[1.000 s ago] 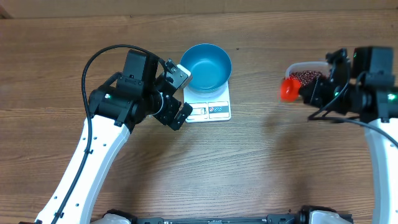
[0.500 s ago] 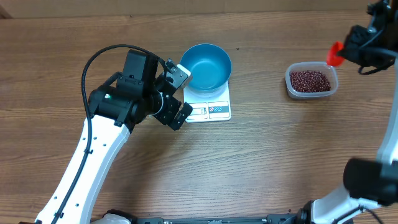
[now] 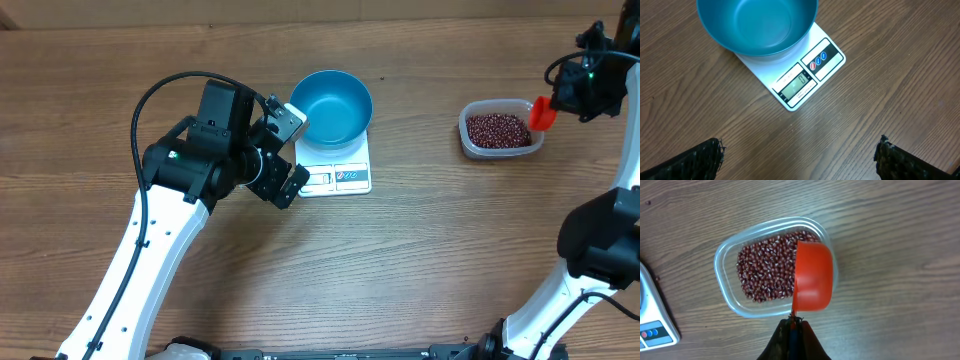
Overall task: Scoop item into bowl and weigh 150g on scale
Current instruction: 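Lift the red cup with the right gripper above the bean container, then dip the red cup into the beans and scoop with the right gripper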
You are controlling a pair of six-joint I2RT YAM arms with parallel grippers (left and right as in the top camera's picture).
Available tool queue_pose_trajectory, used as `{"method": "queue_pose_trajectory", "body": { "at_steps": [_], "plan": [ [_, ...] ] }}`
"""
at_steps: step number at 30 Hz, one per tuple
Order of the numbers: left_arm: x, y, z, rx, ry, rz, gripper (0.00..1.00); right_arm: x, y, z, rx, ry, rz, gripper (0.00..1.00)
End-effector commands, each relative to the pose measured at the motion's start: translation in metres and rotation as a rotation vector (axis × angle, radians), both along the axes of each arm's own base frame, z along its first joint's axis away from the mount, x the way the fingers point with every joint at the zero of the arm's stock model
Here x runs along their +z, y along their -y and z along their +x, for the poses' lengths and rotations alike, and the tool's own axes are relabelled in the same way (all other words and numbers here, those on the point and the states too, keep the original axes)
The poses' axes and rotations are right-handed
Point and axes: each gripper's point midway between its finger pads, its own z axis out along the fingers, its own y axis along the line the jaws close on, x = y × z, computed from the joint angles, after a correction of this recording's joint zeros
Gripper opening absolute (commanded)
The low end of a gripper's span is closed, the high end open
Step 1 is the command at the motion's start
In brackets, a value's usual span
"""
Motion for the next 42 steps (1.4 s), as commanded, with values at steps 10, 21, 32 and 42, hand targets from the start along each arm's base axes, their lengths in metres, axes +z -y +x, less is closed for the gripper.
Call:
{"method": "queue_pose_trajectory", "body": {
  "at_steps": [10, 21, 32, 42],
  "plan": [
    [0.013, 0.002, 0.002, 0.001, 0.026, -0.030, 0.99, -0.040, -0.008, 0.006, 0.093, -0.028, 0.046, 0.04],
    [0.013, 0.002, 0.002, 0.001, 0.027, -0.030, 1.00, -0.081, -0.032, -0.002, 0.100, -0.061, 0.185, 0.04],
    [0.013, 0.002, 0.002, 0.001, 0.026, -0.030, 1.00, -0.073, -0.056, -0.006, 0.112, -0.054, 0.328, 0.04],
    [0.013, 0.002, 0.002, 0.001, 0.027, -0.030, 1.00, -0.068, -0.065, -0.005, 0.088, -0.048, 0.409, 0.04]
  ]
}}
